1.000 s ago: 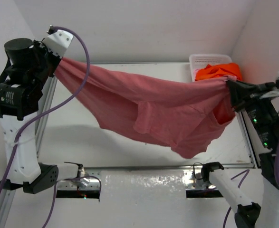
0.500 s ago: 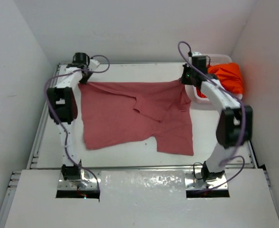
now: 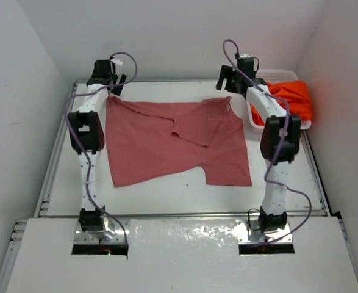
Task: Fold and stack the t-shirts
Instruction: Flatten out the tshirt
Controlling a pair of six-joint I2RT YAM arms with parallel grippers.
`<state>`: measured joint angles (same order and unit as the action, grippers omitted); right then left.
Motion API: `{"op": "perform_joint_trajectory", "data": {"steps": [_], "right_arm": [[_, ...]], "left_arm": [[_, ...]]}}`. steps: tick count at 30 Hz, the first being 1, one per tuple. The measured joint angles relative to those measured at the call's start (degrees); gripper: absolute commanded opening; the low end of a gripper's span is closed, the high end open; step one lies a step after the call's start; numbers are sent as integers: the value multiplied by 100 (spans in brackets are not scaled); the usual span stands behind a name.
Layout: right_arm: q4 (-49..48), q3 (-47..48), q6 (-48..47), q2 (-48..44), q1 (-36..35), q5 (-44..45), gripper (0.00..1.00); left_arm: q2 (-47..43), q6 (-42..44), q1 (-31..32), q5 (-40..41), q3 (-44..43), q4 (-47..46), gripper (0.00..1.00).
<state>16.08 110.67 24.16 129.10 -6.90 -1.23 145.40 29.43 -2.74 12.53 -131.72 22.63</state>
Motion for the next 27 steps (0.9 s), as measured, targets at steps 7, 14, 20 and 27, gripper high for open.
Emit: {"op": "perform_joint_trajectory", "data": {"steps": [7, 14, 20, 27], "right_arm": [[706, -1952, -605, -2765, -105, 605, 99], [1320, -5224, -592, -5727, -260, 815, 98], [1655, -7154, -376, -5567, -243, 522, 93], [1032, -7952, -153, -5198, -221, 422, 84]], "left_arm": [[-2433, 267, -138, -1567, 1681, 787, 94], [-5976, 1945, 448, -2306, 5412, 1408, 62], [-6253, 2621, 1209, -2214, 8518, 1711, 83], [-6347, 2706, 1259, -2072, 9276, 960, 83]]}}
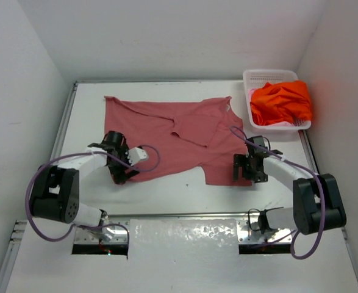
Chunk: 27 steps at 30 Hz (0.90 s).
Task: Fold and stack the t-shirts
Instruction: Flatten out the tshirt
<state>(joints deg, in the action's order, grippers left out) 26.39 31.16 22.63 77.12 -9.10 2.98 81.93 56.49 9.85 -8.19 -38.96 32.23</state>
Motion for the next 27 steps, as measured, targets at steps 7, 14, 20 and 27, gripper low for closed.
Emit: {"op": "perform_joint_trajectory", "data": {"steps": [7, 14, 20, 27], "right_arm": [[-892, -214, 192, -22, 61, 83, 26], [-1952, -479, 688, 24, 72, -852, 0], [-1016, 1427, 815, 1174, 114, -1456, 0], [-267, 8592, 966, 4741, 452, -1521, 0]], "left_arm": [[-382, 133, 92, 114, 640, -485, 25], [-166, -201, 149, 732, 540, -1126, 0], [868, -848, -138, 925, -1495, -398, 0], [3985, -2111, -798, 984, -8255, -680, 0]]}}
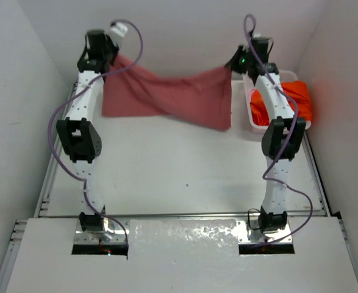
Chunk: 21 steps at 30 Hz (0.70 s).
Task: Fold and stack the t-shirts
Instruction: Flatten out the tshirt
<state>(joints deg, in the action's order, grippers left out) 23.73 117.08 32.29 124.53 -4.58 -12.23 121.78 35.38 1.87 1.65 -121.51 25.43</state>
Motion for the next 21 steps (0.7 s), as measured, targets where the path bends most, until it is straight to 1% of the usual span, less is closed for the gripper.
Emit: {"op": "perform_joint_trajectory", "data": {"steps": [1, 2, 3, 5, 9, 11, 12, 13, 15, 17, 20, 21], "right_arm": [[-55, 887, 162, 378, 90, 35, 0], [-409, 1163, 275, 448, 179, 85, 0], [-743, 1075, 348, 229, 271, 192, 0], [-1075, 531, 358, -597, 428, 387, 0], [-1447, 601, 214, -1926, 551, 555, 0], [-1816, 334, 166, -2636, 514, 542, 0], [-1963, 94, 149, -2975, 501, 511, 0], [-2184, -358, 122, -3373, 479, 472, 0], [-2481, -1526, 57, -4205, 444, 407, 0], [-2673, -2647, -35, -4802, 431, 369, 0], [-2601, -4579, -170, -5530, 426, 341, 0], [-2424, -5042, -212, -5604, 396, 350, 0]], "left_arm": [[354, -101, -37, 72, -896, -109, 0], [509, -144, -76, 125, -1364, -376, 0], [442, -164, -111, 138, -1436, -802, 0], [-81, -133, -146, 101, -1156, -1325, 0], [-817, -9, -140, -26, -1032, -1853, 0], [-1222, 90, -114, -149, -708, -2011, 0], [-1416, 188, -111, -238, -520, -2006, 0], [-1598, 306, -111, -334, -280, -1991, 0], [-1974, 603, -111, -474, 415, -1958, 0], [-2310, 997, -111, -538, 1222, -1792, 0], [-2776, 1676, -111, -588, 2614, -1370, 0], [-2916, 1871, -111, -597, 3088, -1132, 0]]}}
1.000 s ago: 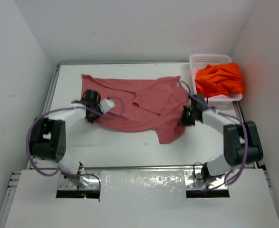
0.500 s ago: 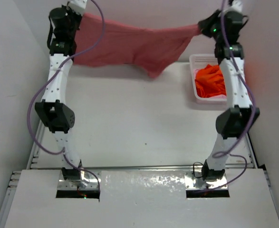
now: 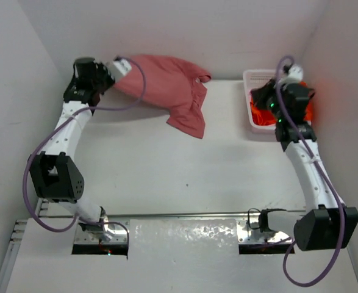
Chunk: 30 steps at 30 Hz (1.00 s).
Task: Fold and stack the t-shirts
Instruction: Flatten out the tshirt
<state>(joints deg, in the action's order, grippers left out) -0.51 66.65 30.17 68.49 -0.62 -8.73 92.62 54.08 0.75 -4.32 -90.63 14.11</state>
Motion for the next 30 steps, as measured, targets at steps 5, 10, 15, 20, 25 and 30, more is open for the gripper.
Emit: {"op": "perform_joint_trajectory", "data": {"steps": [5, 10, 15, 20, 25, 30], "right_arm": [[1233, -1392, -380, 173, -1298, 658, 47], [1502, -1176, -597, 1438, -2295, 1182, 75], [1775, 240, -579, 3637, -2363, 1451, 76], [2138, 1504, -529, 5134, -2527, 1851, 79], [1853, 1276, -461, 5158, -2686, 1788, 83], [1519, 964, -498, 5027, -2962, 1847, 61]], "left_arm": [[-402, 678, 0, -308, 1432, 1812, 0], [-1062, 846, 7, -9, 2487, 2798, 0], [-1217, 498, 33, 538, 2850, 2981, 0], [-1248, 197, 42, 765, 2924, 2918, 0], [-1248, 74, 55, 859, 2927, 2881, 0], [-1246, 44, 59, 964, 2927, 2758, 0]]}}
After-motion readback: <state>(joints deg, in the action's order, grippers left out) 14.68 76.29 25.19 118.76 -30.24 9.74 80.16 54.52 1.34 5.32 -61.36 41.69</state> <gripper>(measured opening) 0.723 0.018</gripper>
